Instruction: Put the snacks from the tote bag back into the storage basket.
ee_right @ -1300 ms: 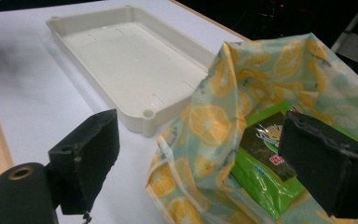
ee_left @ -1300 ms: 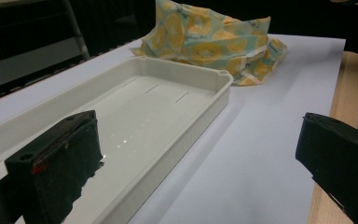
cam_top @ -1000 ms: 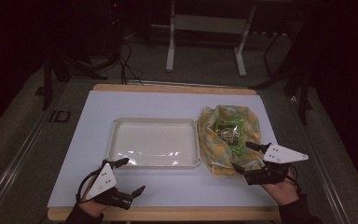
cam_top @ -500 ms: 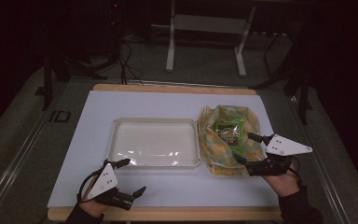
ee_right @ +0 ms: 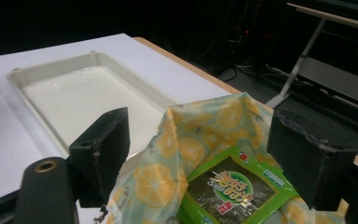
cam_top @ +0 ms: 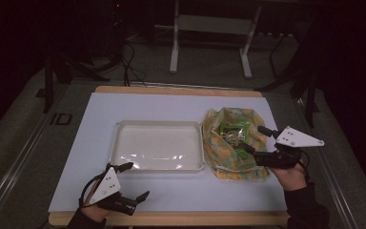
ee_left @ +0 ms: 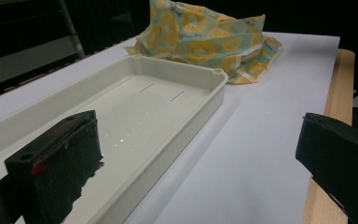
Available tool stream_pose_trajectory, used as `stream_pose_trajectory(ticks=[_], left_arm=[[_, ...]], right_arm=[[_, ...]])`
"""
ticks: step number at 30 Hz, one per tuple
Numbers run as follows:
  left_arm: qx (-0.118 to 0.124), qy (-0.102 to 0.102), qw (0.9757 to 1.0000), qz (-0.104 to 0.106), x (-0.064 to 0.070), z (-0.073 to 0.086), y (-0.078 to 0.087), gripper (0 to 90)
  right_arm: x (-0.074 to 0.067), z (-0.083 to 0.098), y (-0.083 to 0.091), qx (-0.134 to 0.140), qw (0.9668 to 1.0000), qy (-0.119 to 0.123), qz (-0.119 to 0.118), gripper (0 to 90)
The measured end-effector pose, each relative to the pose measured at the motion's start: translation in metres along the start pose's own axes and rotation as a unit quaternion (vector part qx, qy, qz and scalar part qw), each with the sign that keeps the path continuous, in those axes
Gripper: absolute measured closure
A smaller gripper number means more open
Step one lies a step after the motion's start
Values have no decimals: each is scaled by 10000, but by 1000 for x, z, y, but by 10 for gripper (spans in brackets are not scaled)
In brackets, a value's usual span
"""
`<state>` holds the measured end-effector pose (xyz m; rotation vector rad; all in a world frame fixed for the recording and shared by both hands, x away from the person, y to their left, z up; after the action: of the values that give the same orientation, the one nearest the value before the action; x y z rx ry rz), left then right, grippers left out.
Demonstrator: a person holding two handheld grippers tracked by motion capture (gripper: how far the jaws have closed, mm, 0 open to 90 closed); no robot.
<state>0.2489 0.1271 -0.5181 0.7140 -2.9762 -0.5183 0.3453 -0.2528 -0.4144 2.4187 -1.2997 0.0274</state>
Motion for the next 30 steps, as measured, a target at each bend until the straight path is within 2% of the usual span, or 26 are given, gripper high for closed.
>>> stream_pose_trajectory(ticks=[5,9,12,17,24,29,30], left_arm=[[1,5,10000,2,0,0,0,4],[-8,16,10000,3,0,0,0,5],[-20,21,10000,9,0,0,-1,4],[-27,25,10000,-8,-1,0,0,5],[-61,16,10000,6,0,1,-1,4],[-65,37,10000,-5,-1,1,-1,4],[-65,31,10000,-14,-1,1,0,4]], right_arm=[[9,-2,-5,-96,9999,-76,37,201],[16,-2,-9,-97,9996,-58,262,215],[21,-3,-12,-88,9993,-86,343,218],[28,-4,-19,-159,9989,-244,361,218],[35,-1,-30,-249,9979,-290,530,233],[37,4,-37,-268,9974,-390,543,265],[37,8,-41,-256,9970,-508,517,291]])
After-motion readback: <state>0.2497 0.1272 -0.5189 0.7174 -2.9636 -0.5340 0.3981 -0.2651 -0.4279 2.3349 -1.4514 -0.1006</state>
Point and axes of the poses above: each handheld gripper's, and its own axes: y roughly backward along the jaws, z roughly out of its underside, x roughly to its right, the point moved 7 cm from there along -y, roughly forward along the jaws, and after that the axes turned 11 degrees about z, right-handed, at the moved point
